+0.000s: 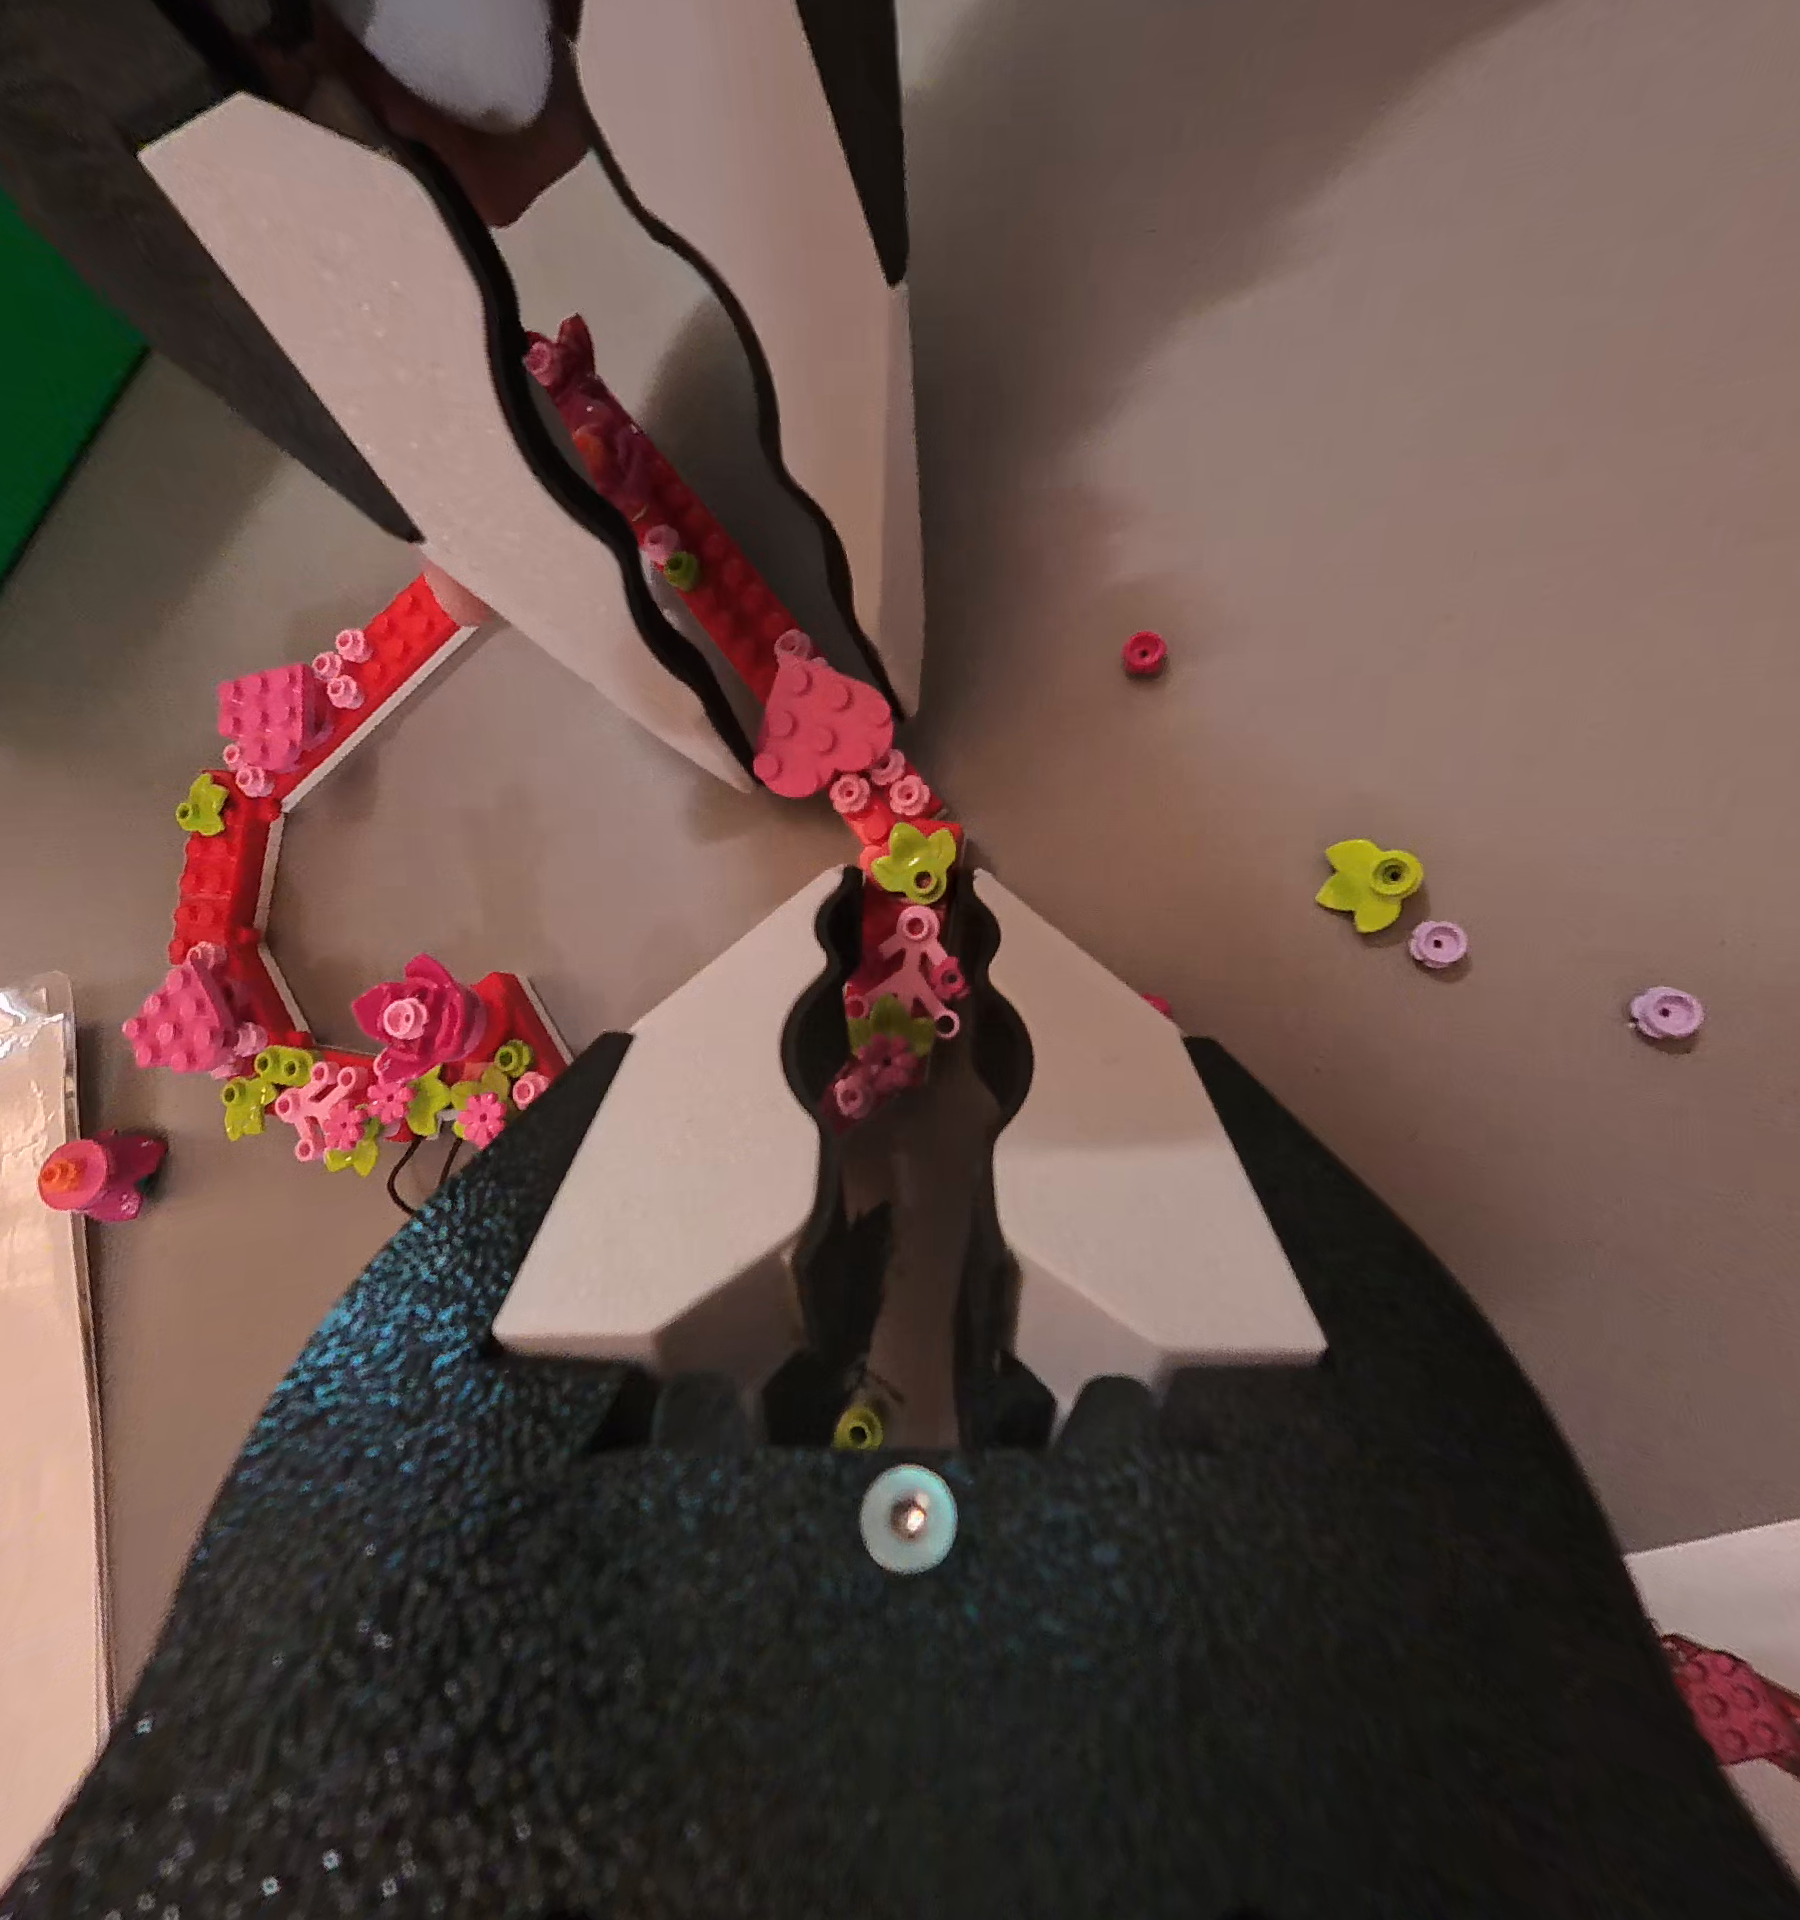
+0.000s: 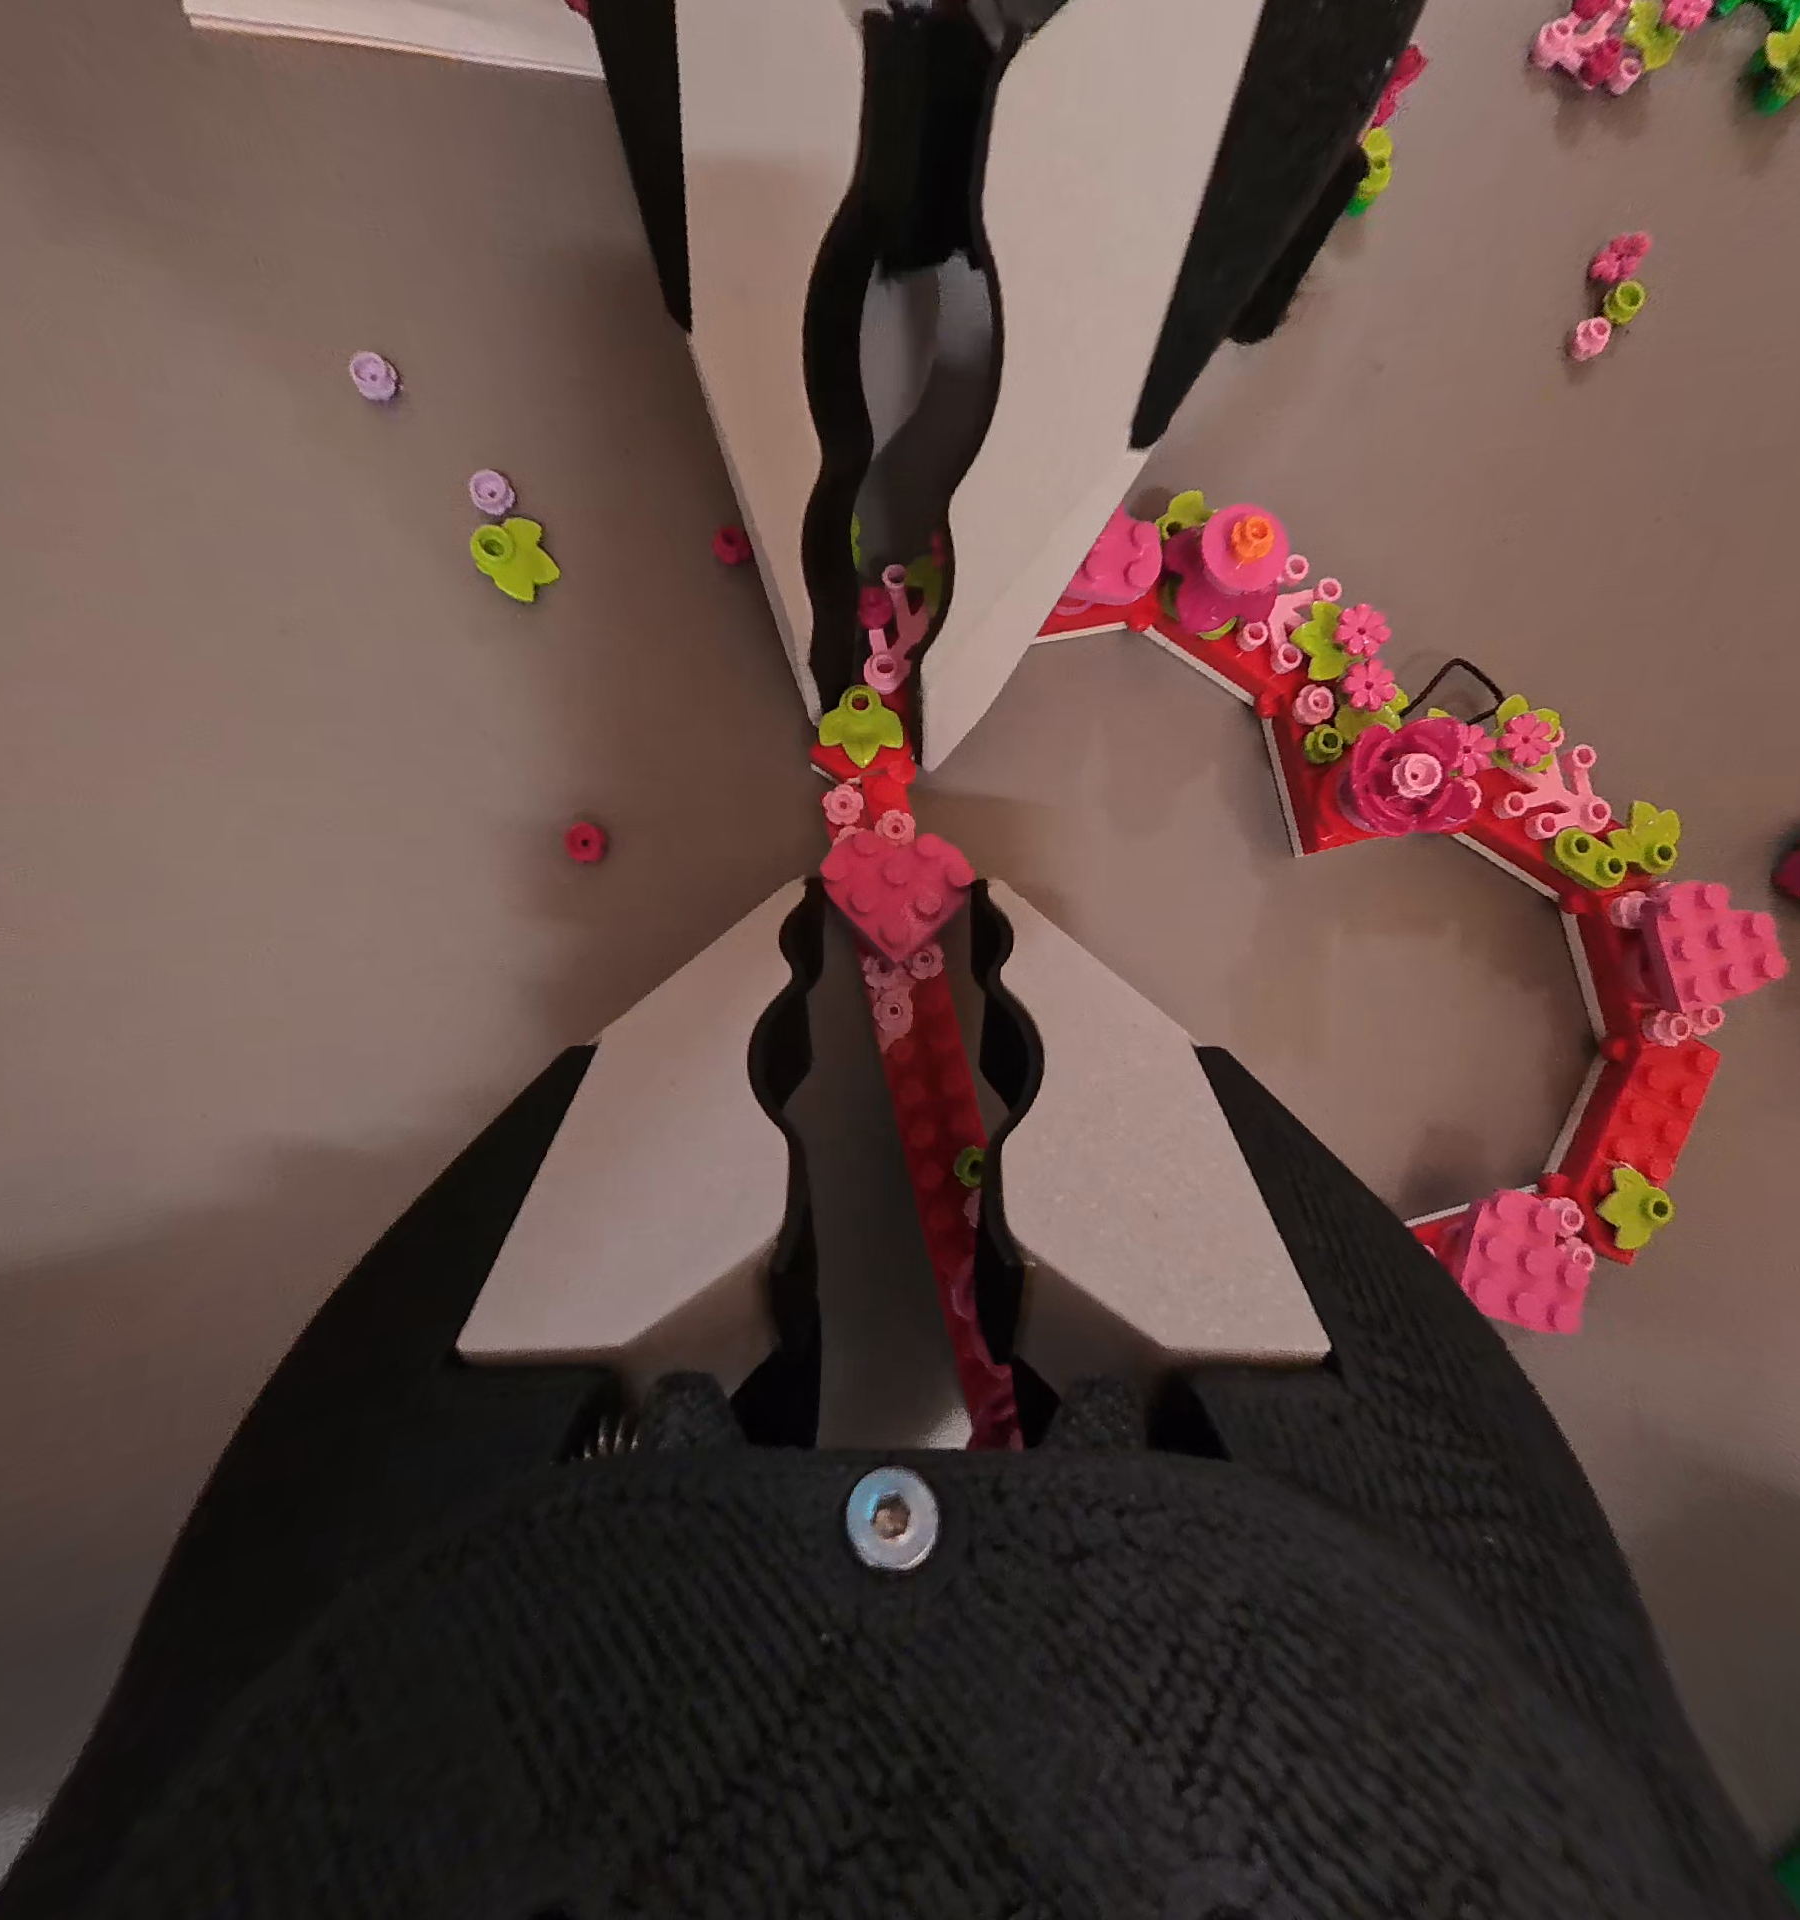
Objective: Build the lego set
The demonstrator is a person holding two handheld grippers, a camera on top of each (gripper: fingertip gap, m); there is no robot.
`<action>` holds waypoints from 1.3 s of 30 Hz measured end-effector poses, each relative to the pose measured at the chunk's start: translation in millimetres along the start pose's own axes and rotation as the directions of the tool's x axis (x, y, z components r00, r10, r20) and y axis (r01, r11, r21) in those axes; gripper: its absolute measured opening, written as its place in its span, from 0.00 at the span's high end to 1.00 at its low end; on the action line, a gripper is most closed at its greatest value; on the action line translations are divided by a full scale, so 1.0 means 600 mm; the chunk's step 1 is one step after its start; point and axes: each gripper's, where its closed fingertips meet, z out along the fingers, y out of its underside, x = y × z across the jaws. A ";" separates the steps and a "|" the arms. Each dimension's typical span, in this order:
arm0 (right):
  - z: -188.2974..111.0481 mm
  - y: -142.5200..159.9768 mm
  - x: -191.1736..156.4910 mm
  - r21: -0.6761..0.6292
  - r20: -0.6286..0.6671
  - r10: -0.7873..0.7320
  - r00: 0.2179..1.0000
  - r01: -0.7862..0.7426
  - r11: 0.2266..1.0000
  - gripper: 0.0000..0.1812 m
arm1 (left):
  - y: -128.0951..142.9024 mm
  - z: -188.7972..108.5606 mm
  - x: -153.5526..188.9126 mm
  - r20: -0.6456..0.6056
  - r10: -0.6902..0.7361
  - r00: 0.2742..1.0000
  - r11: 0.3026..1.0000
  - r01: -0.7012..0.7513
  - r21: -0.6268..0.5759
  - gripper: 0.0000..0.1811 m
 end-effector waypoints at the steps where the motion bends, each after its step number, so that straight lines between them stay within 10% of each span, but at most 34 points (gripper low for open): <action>1: 0.000 0.000 -0.001 0.001 -0.004 -0.002 1.000 0.002 1.000 0.85 | 0.000 0.000 0.000 -0.001 -0.001 1.000 1.000 0.001 0.001 0.91; 39: -0.043 0.041 -0.065 -0.068 -0.127 0.038 0.991 -0.047 0.997 0.80 | -0.003 0.003 -0.002 0.007 -0.004 1.000 1.000 0.004 0.006 0.91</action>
